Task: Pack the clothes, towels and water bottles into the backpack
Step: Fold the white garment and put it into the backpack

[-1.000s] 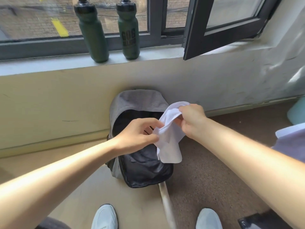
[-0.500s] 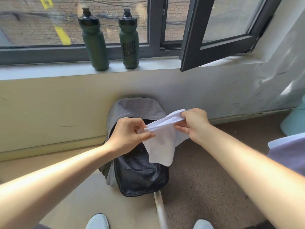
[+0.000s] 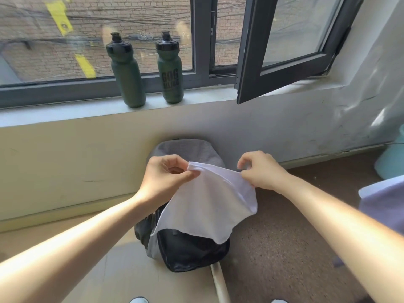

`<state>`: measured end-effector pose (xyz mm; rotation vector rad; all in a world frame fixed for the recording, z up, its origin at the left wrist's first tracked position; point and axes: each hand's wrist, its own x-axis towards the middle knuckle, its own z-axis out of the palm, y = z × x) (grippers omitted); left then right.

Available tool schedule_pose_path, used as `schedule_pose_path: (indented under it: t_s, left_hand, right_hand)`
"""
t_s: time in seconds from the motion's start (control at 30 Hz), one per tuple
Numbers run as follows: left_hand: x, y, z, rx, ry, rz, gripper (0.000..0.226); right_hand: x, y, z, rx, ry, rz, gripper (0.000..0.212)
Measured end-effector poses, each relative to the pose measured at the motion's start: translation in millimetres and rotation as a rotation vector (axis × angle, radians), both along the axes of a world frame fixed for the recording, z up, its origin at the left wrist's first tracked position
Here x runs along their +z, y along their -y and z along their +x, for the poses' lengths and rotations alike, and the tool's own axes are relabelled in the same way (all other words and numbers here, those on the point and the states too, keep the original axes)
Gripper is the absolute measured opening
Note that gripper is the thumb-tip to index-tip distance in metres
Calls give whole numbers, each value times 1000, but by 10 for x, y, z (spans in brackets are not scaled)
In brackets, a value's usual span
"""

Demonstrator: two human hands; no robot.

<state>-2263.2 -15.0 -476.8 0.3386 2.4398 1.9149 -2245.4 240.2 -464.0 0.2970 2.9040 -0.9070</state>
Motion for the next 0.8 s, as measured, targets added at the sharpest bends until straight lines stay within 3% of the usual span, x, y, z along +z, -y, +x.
schedule_pose_path:
  t_s: [0.07,0.17,0.23,0.33,0.5,0.6,0.8]
  left_hand:
    - [27,3,21,-43,-22,-5,14]
    - [78,1,69,-140,-65,2,9]
    - [133,-14,120,-191,-81,29,10]
    - [200,-43,168,-250,-157,41,9]
    - [184,-30,179,-212,-148,44,19]
    - [130,-30,162,-277,-107,28,10]
    - [-52,-28,108,-364,-126,-81,15]
  right_hand:
    - [91,115,48,153,-127,-125,24]
    - [203,374,156,391,-128,-290,48]
    - [145,504,181,465,-111,-310,43]
    - [100,551,175,467,-140,-357,17]
    - [199,458,164,470,-163,-375,23]
    - [228,417,163,465,-177,-377,27]
    - [343,215,144,433,-222,-391,14]
